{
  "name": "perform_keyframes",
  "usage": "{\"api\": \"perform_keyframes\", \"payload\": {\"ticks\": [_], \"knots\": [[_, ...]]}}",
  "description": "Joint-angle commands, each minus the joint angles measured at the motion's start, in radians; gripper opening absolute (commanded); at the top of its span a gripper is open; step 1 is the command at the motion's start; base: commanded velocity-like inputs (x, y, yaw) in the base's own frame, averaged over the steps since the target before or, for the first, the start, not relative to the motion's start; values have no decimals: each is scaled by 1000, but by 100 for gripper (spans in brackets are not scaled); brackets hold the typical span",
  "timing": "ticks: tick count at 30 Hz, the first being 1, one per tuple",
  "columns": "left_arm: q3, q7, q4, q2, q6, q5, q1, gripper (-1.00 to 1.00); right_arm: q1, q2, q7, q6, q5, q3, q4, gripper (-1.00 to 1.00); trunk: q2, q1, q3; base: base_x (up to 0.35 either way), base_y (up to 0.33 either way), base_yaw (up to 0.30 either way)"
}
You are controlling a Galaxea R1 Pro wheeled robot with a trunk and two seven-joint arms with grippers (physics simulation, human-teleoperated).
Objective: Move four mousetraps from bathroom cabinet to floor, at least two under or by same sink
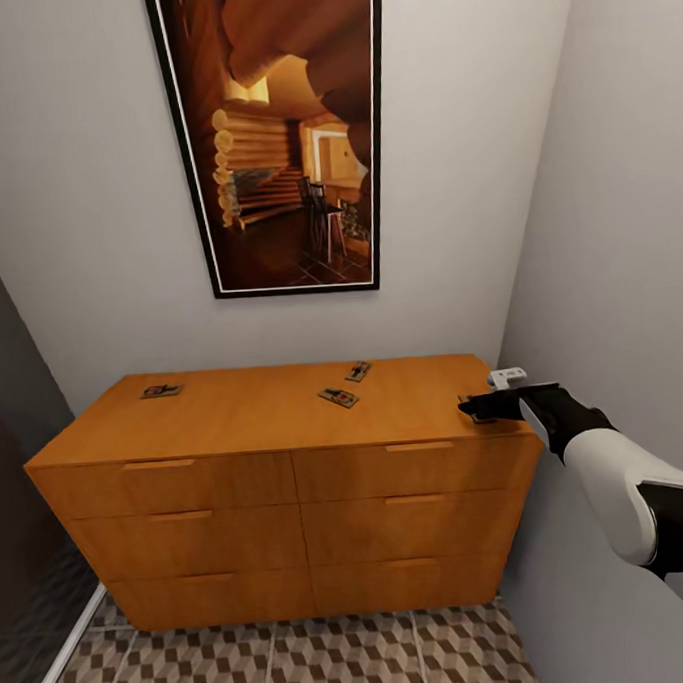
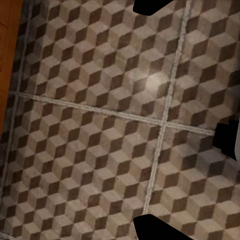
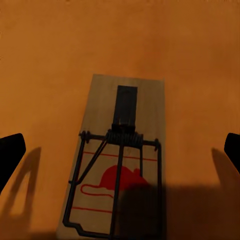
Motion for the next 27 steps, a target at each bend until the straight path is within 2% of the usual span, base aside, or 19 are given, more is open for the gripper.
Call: {"api": "perform_keyframes", "payload": {"ticks": [1, 16, 27], "knots": [[-4, 3, 4, 0, -6, 3, -2, 100, 0, 0, 7, 0, 11, -8, -2, 100, -1, 0, -1, 14, 0, 0], [-4, 3, 4, 0, -6, 3, -2, 100, 5, 1, 8, -18, 11, -10, -2, 100, -1, 0, -1, 6, 0, 0], [-4, 2, 4, 0, -6, 3, -2, 100, 5, 1, 7, -19, 11, -9, -2, 100, -1, 0, -1, 88, 0, 0]]}}
